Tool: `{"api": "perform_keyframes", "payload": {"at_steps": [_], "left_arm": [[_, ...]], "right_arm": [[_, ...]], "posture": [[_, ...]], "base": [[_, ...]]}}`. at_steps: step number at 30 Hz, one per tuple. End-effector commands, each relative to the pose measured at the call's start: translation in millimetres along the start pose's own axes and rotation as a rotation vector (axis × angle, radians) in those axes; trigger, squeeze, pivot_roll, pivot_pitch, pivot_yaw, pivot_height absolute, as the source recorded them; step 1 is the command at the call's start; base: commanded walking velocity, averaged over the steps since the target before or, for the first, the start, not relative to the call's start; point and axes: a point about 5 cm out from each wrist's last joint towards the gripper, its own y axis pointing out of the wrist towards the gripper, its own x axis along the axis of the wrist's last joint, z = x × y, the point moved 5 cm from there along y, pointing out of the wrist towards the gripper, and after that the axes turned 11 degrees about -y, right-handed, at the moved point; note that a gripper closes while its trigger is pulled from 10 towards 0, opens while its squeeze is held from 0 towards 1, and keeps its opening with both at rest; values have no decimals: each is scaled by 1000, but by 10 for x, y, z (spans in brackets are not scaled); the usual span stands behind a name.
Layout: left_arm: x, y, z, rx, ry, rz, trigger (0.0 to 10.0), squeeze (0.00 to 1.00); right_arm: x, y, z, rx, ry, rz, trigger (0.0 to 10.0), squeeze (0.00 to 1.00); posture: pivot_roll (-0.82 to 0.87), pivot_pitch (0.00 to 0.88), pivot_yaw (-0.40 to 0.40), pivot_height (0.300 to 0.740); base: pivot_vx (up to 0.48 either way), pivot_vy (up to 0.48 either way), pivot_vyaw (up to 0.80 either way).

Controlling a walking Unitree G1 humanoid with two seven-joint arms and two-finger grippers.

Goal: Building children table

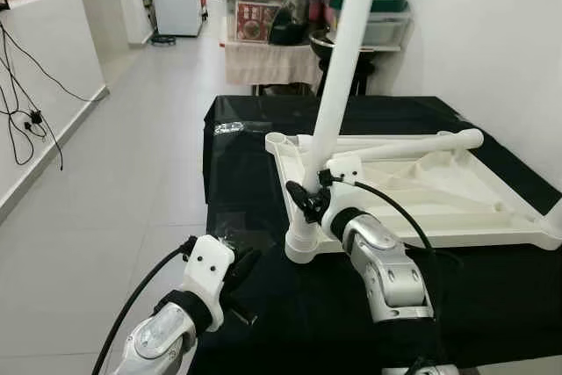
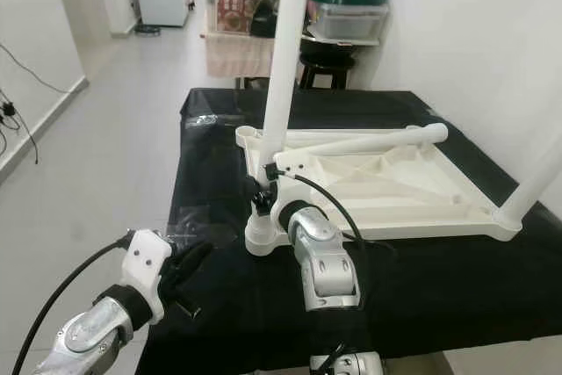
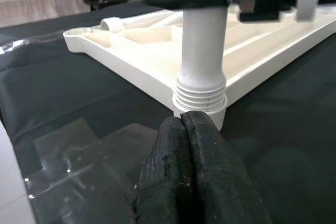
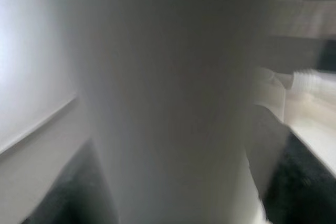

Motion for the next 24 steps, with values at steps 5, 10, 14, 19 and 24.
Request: {"api": "perform_keyframes", "payload": {"at_steps": [5,10,14,19,24], "left_arm": [[12,14,10,17,13,-13,10000,0],[23,54,33,18,1,-19,10000,0],[25,46,27,15,-12,-22,10000,0],[42,35,17,12,-40,-34,10000,0],[45,39,9,12,-44,-36,10000,0]], "right_arm": [[250,22,-10,253,-87,-122,10000,0],[218,-10,74,496,-142,-82,10000,0],[216,-32,93,591,-151,-67,10000,0],[242,-21,48,660,-131,-70,0,0],[243,-27,-7,668,-126,-85,0,0]], "posture": [[-16,0,-82,740],[4,0,-83,740],[10,0,-81,740],[13,0,-76,740],[11,0,-67,740]], "base": [[0,0,0],[0,0,0],[0,0,0],[0,0,0],[0,0,0]]}}
